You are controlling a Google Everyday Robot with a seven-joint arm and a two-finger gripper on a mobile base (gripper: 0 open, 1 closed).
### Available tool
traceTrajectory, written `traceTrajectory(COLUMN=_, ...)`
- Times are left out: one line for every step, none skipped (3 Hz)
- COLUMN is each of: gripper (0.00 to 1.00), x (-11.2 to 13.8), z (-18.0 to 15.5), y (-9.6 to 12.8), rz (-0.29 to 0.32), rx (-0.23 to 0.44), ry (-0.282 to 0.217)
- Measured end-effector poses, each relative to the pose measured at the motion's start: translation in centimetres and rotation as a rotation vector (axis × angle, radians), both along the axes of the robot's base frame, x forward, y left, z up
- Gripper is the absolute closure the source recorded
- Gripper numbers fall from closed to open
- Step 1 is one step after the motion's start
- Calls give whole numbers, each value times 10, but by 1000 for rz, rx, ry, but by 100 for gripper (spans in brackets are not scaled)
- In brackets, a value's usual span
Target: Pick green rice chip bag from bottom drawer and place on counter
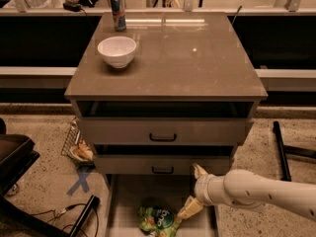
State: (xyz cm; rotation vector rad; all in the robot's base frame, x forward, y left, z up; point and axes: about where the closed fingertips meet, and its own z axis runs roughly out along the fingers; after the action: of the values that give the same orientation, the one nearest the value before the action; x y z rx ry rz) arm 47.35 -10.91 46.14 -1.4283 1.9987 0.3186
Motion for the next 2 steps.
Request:
traceTrajectory(gripper=0, x=-1, z=-10, y=10, rz=9, rx=26, ry=11)
traceTrajectory(gripper=0, x=17, z=-38, y=47, rz=52, rx=131, ry=23)
